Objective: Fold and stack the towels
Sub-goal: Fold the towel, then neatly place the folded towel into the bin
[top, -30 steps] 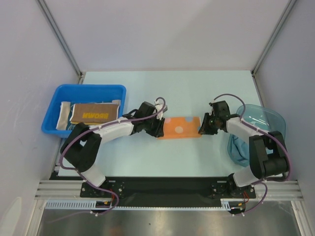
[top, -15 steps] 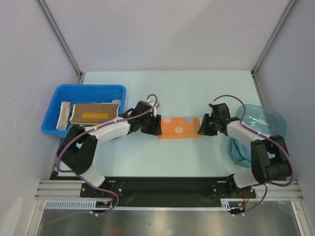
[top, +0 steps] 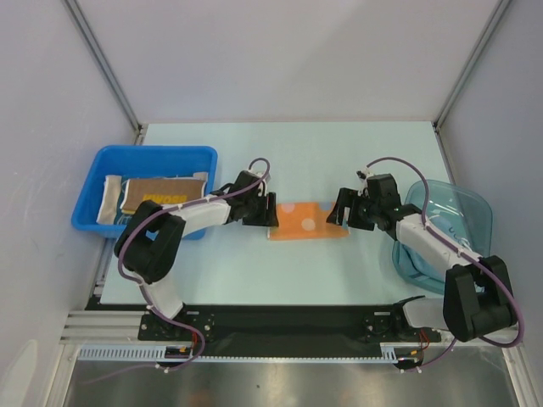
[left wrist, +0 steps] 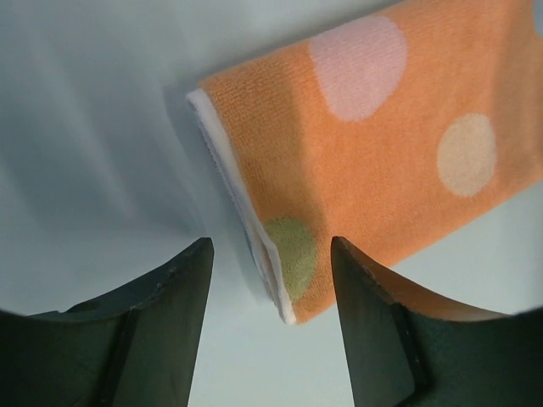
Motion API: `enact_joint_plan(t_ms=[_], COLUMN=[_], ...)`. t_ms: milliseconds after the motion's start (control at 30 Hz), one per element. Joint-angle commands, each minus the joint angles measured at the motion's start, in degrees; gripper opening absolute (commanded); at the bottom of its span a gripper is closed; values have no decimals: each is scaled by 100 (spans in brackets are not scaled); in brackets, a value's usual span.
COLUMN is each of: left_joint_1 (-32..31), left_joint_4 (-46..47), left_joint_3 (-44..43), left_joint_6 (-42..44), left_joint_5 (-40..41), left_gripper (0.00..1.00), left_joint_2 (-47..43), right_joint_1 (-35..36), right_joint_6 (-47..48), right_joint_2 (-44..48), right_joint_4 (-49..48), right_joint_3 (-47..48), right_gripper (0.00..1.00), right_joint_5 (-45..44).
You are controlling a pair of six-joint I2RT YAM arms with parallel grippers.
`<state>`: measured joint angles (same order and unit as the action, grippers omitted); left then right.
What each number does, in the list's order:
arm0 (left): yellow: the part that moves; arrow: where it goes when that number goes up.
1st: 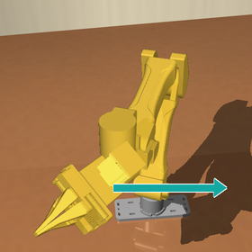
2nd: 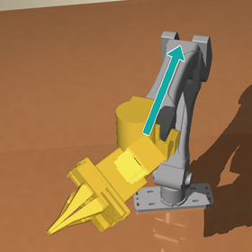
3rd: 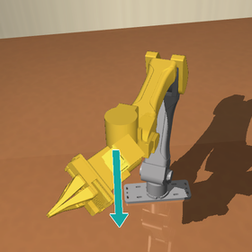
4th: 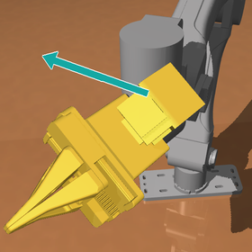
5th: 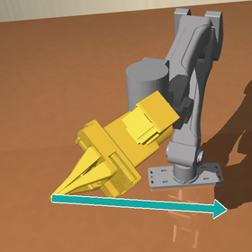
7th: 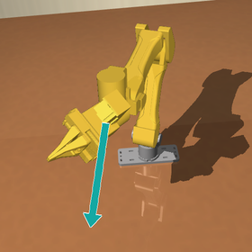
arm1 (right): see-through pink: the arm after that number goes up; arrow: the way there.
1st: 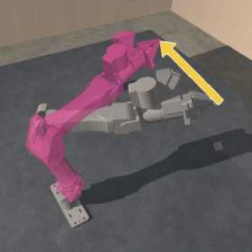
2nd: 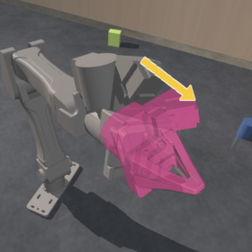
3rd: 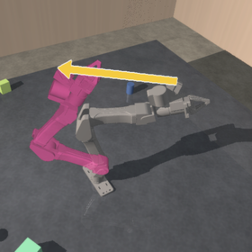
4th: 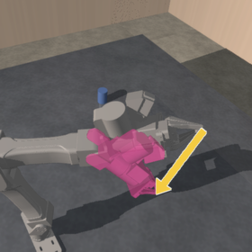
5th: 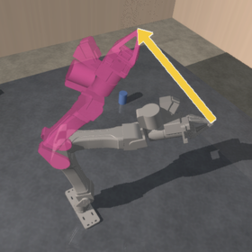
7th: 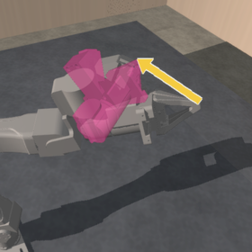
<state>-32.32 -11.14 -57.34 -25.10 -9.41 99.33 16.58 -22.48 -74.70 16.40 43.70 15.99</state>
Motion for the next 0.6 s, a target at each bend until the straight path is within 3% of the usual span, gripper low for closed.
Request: enact_joint_plan(t_ms=[0,200,300,567], left_joint_1=[50,41,41,-3], left_joint_4=[253,419,647,455], left_joint_3=[-172,187,372,303], left_joint_6=[-276,-478,-592,-750], left_joint_5=[-9,1,-113,-87], left_gripper=[63,58,58,53], left_joint_2=[209,350,333,526], right_joint_1=[38,56,74,100], right_joint_6=[51,103,112,112], right_joint_2=[201,254,245,324], right_joint_4=[-41,-41,-58,-49], right_joint_3=[244,235,235,174], right_gripper=[84,89,100,100], right_joint_5=[106,124,177,159])
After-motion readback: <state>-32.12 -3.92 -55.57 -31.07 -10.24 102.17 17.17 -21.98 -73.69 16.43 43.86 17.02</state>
